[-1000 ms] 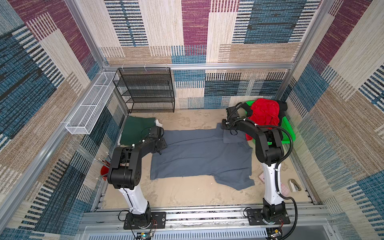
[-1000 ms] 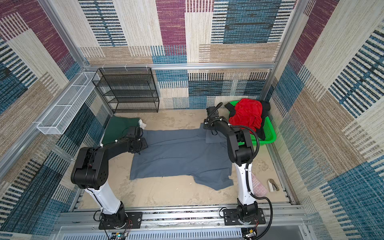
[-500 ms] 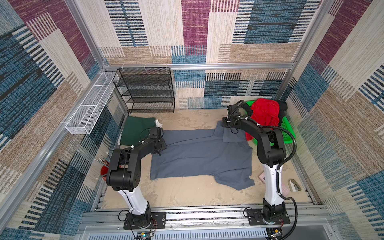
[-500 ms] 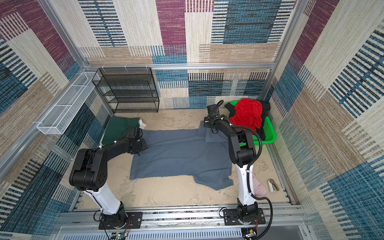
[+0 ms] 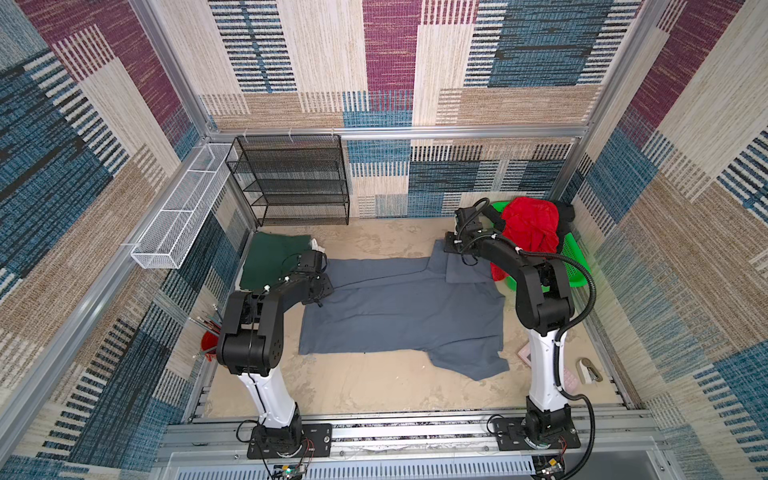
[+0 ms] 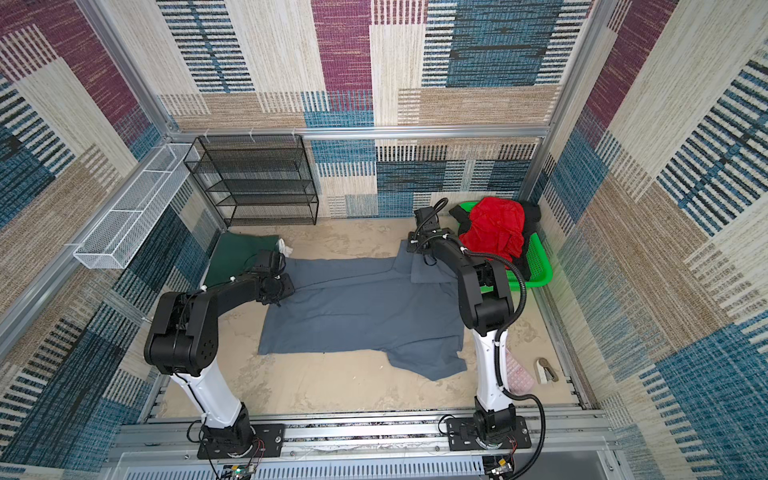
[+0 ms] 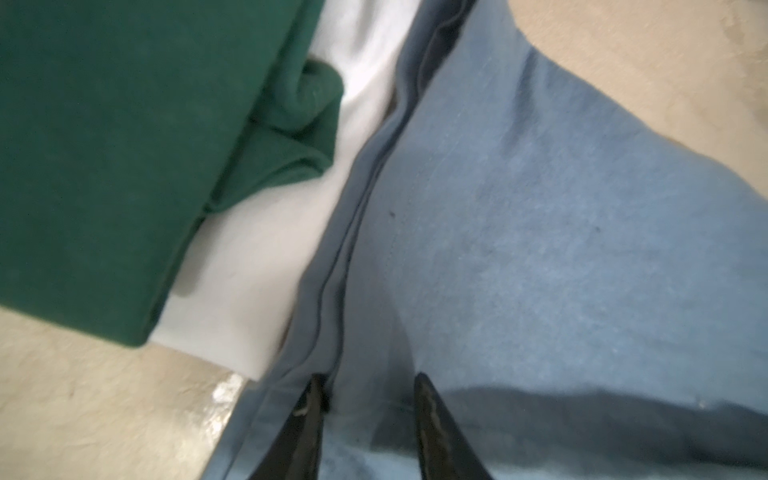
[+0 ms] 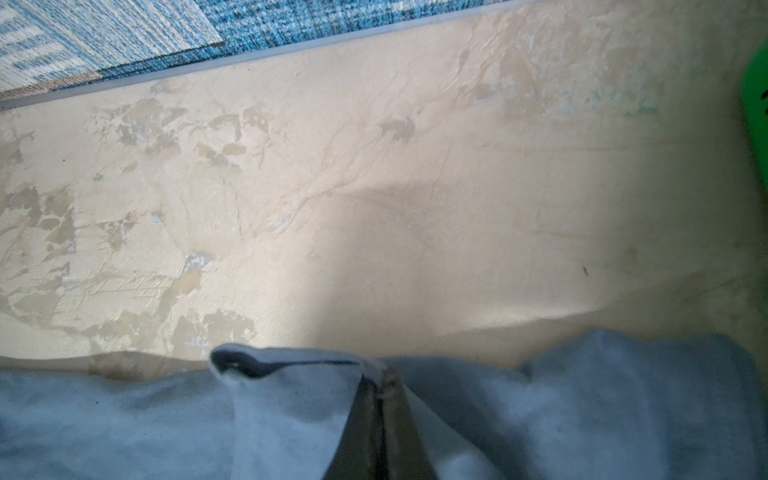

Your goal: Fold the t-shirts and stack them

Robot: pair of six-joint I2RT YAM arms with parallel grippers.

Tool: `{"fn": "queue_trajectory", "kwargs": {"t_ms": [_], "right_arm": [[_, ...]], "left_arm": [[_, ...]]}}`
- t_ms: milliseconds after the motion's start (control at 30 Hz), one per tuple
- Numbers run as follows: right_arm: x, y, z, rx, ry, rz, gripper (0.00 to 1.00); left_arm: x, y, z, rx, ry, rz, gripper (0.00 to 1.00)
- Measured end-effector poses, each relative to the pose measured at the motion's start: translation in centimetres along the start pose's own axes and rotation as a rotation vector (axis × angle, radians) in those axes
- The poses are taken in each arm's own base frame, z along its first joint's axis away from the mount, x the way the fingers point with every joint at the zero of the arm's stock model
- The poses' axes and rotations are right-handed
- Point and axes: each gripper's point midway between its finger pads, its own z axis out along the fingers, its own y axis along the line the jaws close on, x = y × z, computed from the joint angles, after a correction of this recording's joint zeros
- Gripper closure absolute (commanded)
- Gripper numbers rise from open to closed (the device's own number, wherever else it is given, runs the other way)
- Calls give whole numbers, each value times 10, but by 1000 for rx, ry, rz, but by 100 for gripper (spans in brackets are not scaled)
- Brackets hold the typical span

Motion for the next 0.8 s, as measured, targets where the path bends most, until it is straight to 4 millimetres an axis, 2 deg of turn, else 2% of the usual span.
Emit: {"fn": "queue_trajectory", "kwargs": {"t_ms": [133, 367, 800], "right_arm": [[0, 0, -1, 0, -1, 0, 93], [-1, 0, -1, -1, -2, 0, 93], [-10, 3, -6, -6, -18, 1, 94]], "left_arm": [[2, 0, 0, -1, 8, 0, 62], [5, -1, 3, 6, 24, 0, 79], [-4, -2, -10, 20, 2, -10, 76]]}}
